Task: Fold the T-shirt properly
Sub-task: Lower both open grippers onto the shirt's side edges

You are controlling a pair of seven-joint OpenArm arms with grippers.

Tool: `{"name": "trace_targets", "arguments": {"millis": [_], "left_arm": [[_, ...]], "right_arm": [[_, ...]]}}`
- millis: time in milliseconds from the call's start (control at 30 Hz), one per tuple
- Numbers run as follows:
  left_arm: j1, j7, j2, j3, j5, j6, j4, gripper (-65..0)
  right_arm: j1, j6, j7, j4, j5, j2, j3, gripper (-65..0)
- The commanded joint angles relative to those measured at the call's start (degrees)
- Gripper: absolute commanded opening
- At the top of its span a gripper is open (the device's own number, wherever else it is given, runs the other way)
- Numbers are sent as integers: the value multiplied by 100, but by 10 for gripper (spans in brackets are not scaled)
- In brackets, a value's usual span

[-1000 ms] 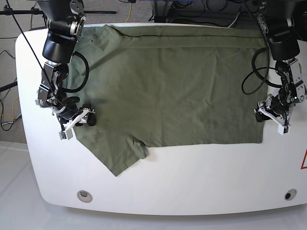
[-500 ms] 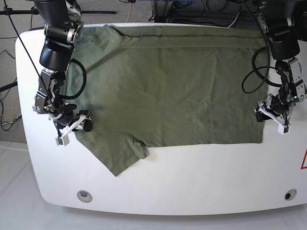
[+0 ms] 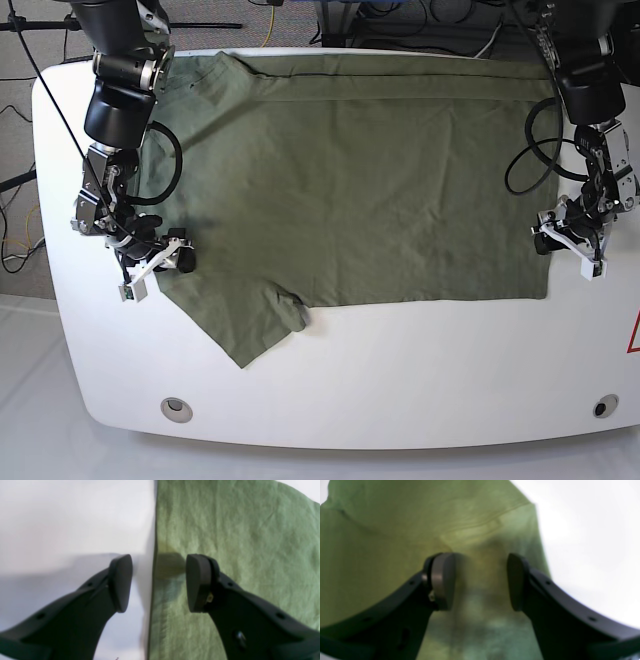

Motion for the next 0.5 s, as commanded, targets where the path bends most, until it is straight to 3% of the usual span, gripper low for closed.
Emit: {"name": "trace_targets", "arguments": {"millis": [0,467], "left_arm": [[-118,-71,-102,-16,-40,-7,86,-328],[-167,-92,-102,-3,-16,-11,83,-334]], "right_arm": [[145,22,102,146,102,51,-1,-332],[383,35,233,-325,10,36,-12,-333]]}}
